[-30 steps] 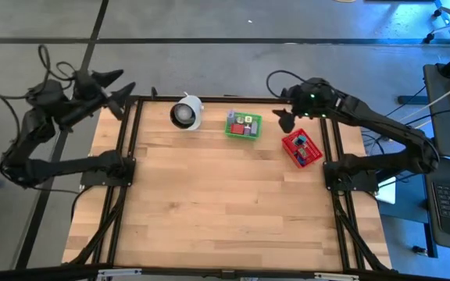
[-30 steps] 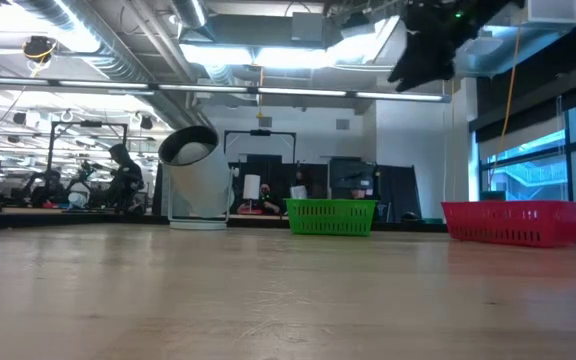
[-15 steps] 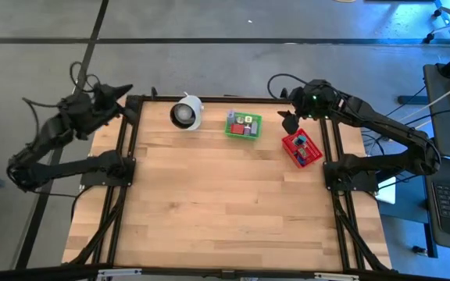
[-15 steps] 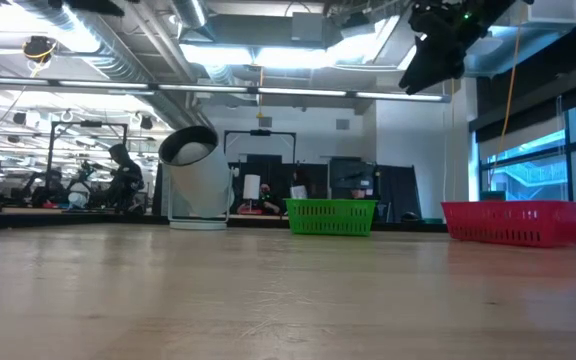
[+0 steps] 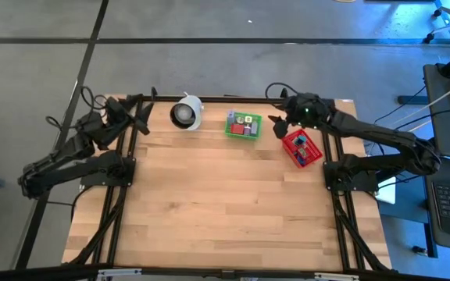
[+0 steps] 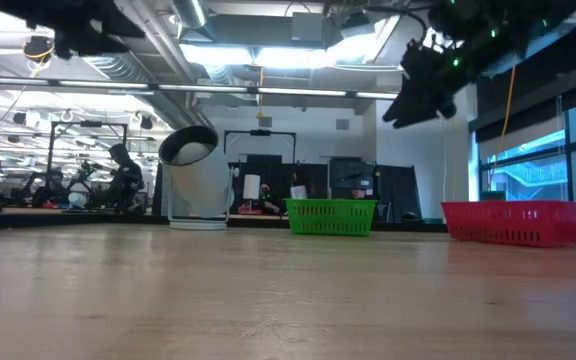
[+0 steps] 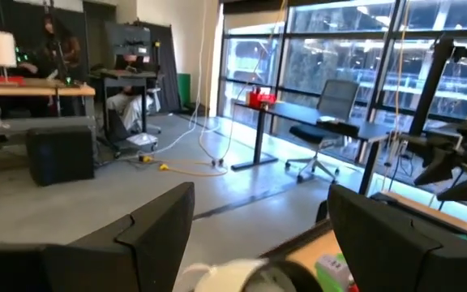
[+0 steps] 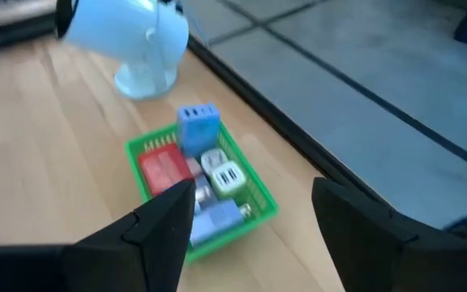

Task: Pick & Place Office items
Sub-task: Return to Home Position

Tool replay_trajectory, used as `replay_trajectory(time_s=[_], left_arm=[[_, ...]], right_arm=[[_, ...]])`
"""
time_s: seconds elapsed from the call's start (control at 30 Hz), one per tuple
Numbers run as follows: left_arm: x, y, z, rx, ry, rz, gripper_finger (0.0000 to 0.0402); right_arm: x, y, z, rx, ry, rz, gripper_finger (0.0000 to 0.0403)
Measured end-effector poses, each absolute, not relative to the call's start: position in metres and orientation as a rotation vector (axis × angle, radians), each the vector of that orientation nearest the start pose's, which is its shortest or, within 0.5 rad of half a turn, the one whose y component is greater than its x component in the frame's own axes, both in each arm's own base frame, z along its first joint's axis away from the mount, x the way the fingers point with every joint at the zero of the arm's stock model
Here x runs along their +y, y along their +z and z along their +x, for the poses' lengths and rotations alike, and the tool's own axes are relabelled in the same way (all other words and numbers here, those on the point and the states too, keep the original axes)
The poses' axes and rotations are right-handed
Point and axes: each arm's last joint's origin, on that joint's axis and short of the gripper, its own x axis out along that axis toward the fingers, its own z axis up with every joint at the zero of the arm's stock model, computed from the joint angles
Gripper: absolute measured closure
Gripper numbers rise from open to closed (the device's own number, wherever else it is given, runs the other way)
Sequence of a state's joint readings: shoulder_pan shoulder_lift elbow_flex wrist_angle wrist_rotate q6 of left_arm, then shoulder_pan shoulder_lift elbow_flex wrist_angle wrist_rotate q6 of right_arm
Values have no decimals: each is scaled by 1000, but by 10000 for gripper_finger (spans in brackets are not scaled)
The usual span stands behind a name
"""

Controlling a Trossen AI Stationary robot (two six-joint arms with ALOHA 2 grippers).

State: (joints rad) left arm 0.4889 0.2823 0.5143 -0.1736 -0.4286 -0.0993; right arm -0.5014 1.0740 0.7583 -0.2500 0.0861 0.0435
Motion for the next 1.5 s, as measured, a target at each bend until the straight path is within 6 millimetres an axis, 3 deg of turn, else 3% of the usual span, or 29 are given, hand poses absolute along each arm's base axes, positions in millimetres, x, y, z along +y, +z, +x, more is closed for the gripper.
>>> replay_trajectory(time_s=[0.33, 0.53, 0.8, 1.07, 1.5], left_arm=[[55, 254, 73, -101, 996, -110, 123], [55, 240, 69, -120, 1096, -123, 123], [53, 234, 64, -110, 1088, -102, 123], [50, 232, 60, -100, 1069, -105, 123], [49, 226, 57, -44, 1072, -98, 123]], right_arm=[[-110, 212, 189, 398, -636, 275, 152], [-108, 204, 176, 310, -635, 304, 152], [-104, 186, 146, 216, -704, 351, 152], [-95, 192, 127, 99, -718, 322, 152], [-86, 192, 103, 158, -776, 342, 152]])
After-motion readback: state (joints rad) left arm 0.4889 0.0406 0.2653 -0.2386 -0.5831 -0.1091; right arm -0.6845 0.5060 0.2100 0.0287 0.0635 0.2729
